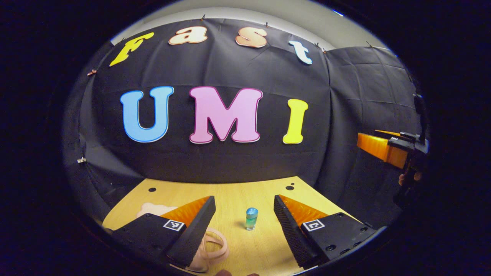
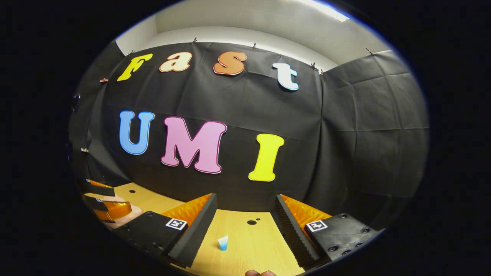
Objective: First open the suitcase, pack the skin care products into it, and then close the suitcase.
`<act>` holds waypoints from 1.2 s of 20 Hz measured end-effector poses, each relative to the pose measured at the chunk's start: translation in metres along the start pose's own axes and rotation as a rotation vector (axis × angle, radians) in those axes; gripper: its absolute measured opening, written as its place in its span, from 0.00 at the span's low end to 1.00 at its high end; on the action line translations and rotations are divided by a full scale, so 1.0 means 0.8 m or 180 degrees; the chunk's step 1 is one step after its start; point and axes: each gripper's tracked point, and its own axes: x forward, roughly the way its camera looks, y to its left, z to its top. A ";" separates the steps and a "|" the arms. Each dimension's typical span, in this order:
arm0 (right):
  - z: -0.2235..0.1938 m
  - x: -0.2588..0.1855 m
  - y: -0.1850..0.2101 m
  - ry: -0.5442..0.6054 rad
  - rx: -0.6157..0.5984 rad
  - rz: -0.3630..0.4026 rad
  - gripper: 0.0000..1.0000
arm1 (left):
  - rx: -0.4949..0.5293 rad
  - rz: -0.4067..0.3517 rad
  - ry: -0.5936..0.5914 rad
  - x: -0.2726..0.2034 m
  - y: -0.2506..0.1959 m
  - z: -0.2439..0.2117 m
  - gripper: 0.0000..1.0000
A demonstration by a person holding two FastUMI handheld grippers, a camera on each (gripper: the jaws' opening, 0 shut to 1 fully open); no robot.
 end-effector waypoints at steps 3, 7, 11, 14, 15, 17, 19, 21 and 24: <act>-0.006 0.001 -0.010 0.0048 0.0012 -0.0070 0.96 | -0.0367 -0.0026 0.0427 0.032 0.013 -0.045 0.96; -0.013 -0.004 -0.030 0.0108 -0.0027 -0.0242 0.96 | -0.0833 -0.0018 0.1258 0.059 0.032 -0.119 0.95; -0.017 -0.011 -0.045 0.0156 -0.0079 -0.0411 0.96 | -0.0702 0.0195 0.1763 0.084 0.062 -0.179 0.95; -0.014 -0.016 -0.050 0.0162 -0.0097 -0.0504 0.96 | -0.0612 0.0253 0.2176 0.093 0.068 -0.216 0.95; -0.012 -0.018 -0.050 0.0155 -0.0100 -0.0526 0.96 | -0.0622 0.0238 0.2317 0.096 0.066 -0.230 0.95; -0.011 -0.019 -0.050 0.0160 -0.0110 -0.0560 0.96 | -0.0697 0.0191 0.2536 0.105 0.061 -0.251 0.95; -0.012 -0.025 -0.049 0.0174 -0.0145 -0.0589 0.96 | -0.0565 0.0121 0.2493 0.119 0.062 -0.251 0.90; -0.011 -0.030 -0.049 0.0178 -0.0197 -0.0630 0.96 | -0.0475 0.0089 0.2515 0.128 0.063 -0.253 0.91; -0.013 -0.037 -0.048 0.0207 -0.0252 -0.0683 0.96 | -0.0514 -0.0041 0.2687 0.134 0.052 -0.273 0.88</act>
